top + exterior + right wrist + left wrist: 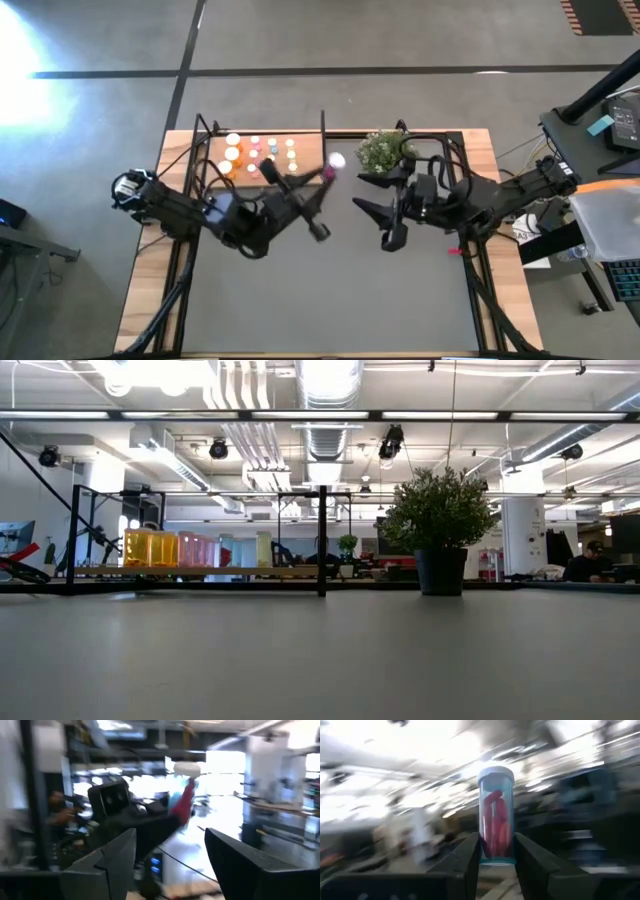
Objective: Pick and place medicine bottles onto shelf by color
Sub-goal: Put the small blue pill bottle on the shelf aligned with the other small blue pill bottles
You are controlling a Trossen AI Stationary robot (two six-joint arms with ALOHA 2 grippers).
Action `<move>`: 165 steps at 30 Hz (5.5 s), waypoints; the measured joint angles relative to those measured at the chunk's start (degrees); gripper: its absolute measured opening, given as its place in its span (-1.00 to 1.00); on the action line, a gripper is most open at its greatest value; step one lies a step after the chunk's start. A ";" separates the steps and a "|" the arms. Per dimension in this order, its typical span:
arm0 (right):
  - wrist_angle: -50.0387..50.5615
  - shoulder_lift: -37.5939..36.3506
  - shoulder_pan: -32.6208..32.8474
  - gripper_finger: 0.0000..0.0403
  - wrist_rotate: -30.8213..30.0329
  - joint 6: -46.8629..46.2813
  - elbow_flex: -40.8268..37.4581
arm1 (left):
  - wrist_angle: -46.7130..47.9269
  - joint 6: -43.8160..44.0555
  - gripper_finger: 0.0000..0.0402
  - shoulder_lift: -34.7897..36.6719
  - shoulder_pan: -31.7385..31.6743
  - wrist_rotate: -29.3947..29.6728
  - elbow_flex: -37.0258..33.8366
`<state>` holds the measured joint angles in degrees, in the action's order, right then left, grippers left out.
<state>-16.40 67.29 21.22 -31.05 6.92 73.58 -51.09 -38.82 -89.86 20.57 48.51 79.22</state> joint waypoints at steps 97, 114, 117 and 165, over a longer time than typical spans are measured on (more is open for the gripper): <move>57.25 1.15 -1.38 -0.51 15.93 -39.56 0.02 | 49.54 62.48 0.07 -3.47 -4.39 -21.05 -0.13; 50.30 2.83 -1.39 -0.51 16.09 -29.60 0.02 | 51.17 54.51 0.07 -3.78 -4.39 -21.90 -0.13; 50.20 2.91 -1.39 -0.51 16.08 -29.43 0.02 | 51.17 54.55 0.07 -3.78 -4.39 -21.92 -0.13; 78.18 1.81 -1.39 0.19 19.44 -38.20 14.61 | 52.91 54.99 -0.55 -3.54 -6.07 -25.85 -0.13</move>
<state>61.78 69.10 19.84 -11.61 -31.28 88.19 1.82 16.16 -93.40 14.51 22.66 79.09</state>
